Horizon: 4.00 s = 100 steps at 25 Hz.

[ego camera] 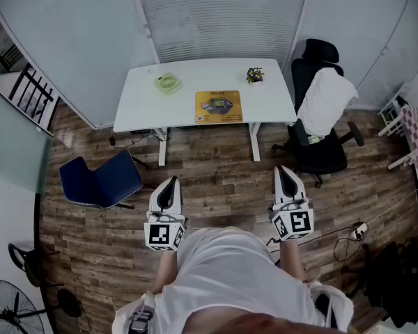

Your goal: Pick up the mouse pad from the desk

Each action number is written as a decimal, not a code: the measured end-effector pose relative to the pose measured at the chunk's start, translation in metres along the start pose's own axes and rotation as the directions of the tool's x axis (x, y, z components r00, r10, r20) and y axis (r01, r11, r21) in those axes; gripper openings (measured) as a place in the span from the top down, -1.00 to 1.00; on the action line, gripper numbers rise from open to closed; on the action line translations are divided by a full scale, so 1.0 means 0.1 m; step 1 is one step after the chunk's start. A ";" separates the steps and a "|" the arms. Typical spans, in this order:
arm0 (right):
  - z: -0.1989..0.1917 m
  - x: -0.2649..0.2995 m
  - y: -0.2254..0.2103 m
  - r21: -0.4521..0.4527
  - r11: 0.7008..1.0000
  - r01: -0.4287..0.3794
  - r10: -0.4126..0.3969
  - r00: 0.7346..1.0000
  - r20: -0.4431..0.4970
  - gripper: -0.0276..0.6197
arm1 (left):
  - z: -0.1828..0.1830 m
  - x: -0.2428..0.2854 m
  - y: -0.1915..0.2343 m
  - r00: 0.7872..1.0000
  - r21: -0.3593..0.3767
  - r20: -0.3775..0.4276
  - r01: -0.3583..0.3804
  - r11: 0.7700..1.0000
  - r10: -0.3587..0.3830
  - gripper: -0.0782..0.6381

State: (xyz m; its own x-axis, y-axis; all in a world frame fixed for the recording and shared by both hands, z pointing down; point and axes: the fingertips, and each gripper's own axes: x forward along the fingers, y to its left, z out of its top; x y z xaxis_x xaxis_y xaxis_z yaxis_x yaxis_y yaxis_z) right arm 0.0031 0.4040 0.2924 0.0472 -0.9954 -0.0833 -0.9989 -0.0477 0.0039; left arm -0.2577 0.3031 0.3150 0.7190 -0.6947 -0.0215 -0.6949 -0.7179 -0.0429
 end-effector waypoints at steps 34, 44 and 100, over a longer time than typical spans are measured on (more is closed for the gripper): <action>-0.53 -0.31 -0.48 0.148 0.986 -0.071 0.084 0.993 -0.088 0.91 | -0.16 0.20 -1.03 0.994 0.070 -0.096 0.068 0.995 -0.061 0.80; -0.69 0.36 -0.87 0.119 0.992 -0.047 0.061 0.991 -0.116 0.91 | -0.33 1.00 -0.78 0.994 0.027 -0.070 0.082 0.996 -0.080 0.80; -4.33 5.84 -0.99 0.138 0.365 -0.921 0.469 0.053 -0.882 0.40 | -4.18 4.18 0.57 0.709 -0.710 -0.701 -0.704 0.013 0.074 0.29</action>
State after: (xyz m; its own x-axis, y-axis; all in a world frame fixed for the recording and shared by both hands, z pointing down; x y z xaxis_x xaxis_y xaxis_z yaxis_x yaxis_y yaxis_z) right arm 0.1330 -0.2087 0.6749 -0.4586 -0.1486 0.8761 -0.4093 0.9104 -0.0599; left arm -0.0025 -0.0472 0.7215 0.4483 -0.5779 0.6819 -0.5249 0.4473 0.7241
